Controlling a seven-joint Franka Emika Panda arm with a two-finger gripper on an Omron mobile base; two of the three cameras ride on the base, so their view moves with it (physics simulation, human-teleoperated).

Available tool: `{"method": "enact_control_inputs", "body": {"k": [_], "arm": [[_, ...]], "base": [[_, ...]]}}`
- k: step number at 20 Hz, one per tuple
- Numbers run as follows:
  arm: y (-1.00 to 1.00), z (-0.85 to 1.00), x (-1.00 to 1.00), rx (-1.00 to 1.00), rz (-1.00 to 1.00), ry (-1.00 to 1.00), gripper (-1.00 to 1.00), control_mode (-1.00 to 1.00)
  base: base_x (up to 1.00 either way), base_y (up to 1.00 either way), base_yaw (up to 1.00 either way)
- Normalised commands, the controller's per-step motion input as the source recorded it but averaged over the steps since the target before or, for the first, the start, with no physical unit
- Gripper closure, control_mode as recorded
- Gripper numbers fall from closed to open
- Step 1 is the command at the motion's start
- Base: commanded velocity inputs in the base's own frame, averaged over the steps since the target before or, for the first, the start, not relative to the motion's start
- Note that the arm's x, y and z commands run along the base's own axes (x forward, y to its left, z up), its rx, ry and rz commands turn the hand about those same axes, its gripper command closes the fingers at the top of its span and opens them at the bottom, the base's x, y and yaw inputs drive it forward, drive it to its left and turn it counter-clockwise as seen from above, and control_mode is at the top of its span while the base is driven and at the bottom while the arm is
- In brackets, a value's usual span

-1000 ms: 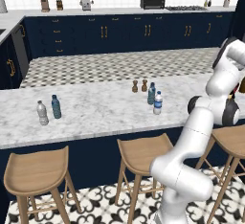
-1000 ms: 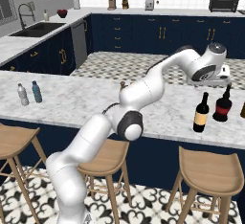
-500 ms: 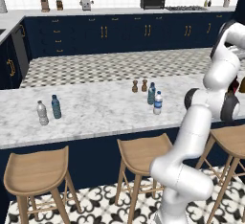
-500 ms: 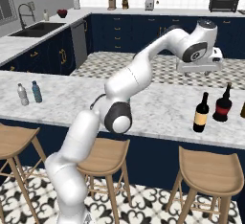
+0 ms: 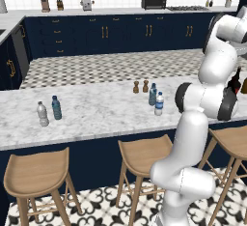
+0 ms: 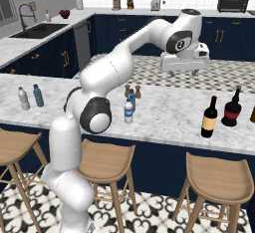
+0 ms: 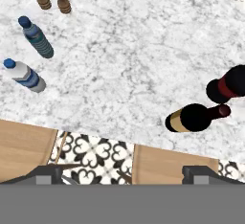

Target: Move the plastic bottles in the middle to the plastics group, and the glass bottles in the middle to the glass group.

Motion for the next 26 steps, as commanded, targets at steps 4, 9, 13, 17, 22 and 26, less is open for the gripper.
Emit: {"method": "enact_control_inputs", "body": {"k": [4, 9, 13, 17, 22, 26], "arm": [[1.0, -0.45, -0.39, -0.04, 0.0, 0.0, -1.0, -1.0], [1.0, -0.22, 0.12, 0.0, 0.0, 0.08, -1.0, -1.0], [0.91, -0.18, 0.19, 0.0, 0.0, 0.22, -1.0, -1.0], [0.66, -0.25, 0.54, 0.01, -0.05, 0.15, -1.0, -1.0], [0.4, -0.32, 0.34, 0.21, -0.11, 0.12, -1.0, -1.0], [0.24, -0.51, 0.36, 0.17, -0.09, 0.02, -1.0, -1.0]], "base": [[0.0, 0.0, 0.0], [0.0, 0.0, 0.0], [0.0, 0.0, 0.0], [0.0, 0.0, 0.0], [0.0, 0.0, 0.0], [0.0, 0.0, 0.0]]}}
